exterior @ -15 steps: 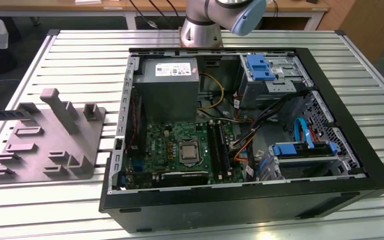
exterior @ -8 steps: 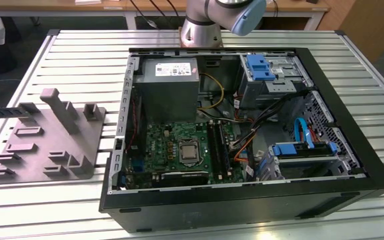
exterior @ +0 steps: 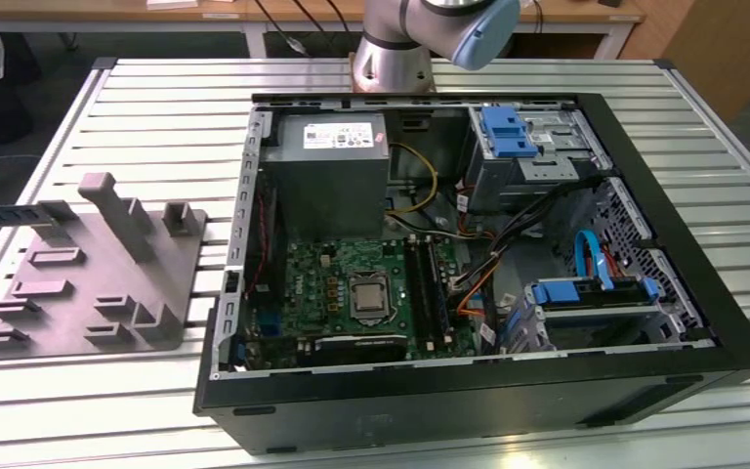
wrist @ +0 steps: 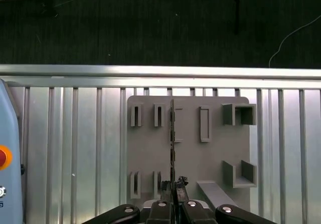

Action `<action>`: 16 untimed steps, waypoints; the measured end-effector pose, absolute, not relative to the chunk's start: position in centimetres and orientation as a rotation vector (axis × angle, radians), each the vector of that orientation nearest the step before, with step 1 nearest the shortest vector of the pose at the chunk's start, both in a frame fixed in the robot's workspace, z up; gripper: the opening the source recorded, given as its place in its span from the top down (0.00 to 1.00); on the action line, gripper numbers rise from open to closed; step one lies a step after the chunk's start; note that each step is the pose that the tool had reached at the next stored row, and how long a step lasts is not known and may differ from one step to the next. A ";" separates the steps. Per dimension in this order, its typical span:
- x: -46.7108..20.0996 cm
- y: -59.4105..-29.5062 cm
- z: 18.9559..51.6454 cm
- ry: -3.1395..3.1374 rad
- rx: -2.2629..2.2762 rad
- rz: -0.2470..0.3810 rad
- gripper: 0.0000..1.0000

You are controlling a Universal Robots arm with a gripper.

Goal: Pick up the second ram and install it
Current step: 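Pick up the second ram and move it above second insertion slot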

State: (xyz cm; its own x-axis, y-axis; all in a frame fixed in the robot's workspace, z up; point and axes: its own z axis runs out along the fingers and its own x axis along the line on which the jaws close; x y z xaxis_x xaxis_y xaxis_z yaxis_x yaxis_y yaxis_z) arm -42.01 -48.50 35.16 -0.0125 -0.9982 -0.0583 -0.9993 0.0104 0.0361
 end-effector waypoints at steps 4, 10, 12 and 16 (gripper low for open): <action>-42.0 -48.5 35.6 2.221 -2.196 0.105 0.86; -42.0 -48.5 36.4 2.221 -2.196 0.105 0.86; -42.0 -48.5 36.6 2.221 -2.196 0.105 0.86; -42.0 -48.5 37.1 2.221 -2.196 0.105 0.86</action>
State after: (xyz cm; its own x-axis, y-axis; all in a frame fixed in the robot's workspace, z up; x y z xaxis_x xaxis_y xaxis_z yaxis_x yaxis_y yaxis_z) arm -42.01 -48.50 37.13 -0.0125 -0.9982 -0.0587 -0.9993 0.0104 0.0361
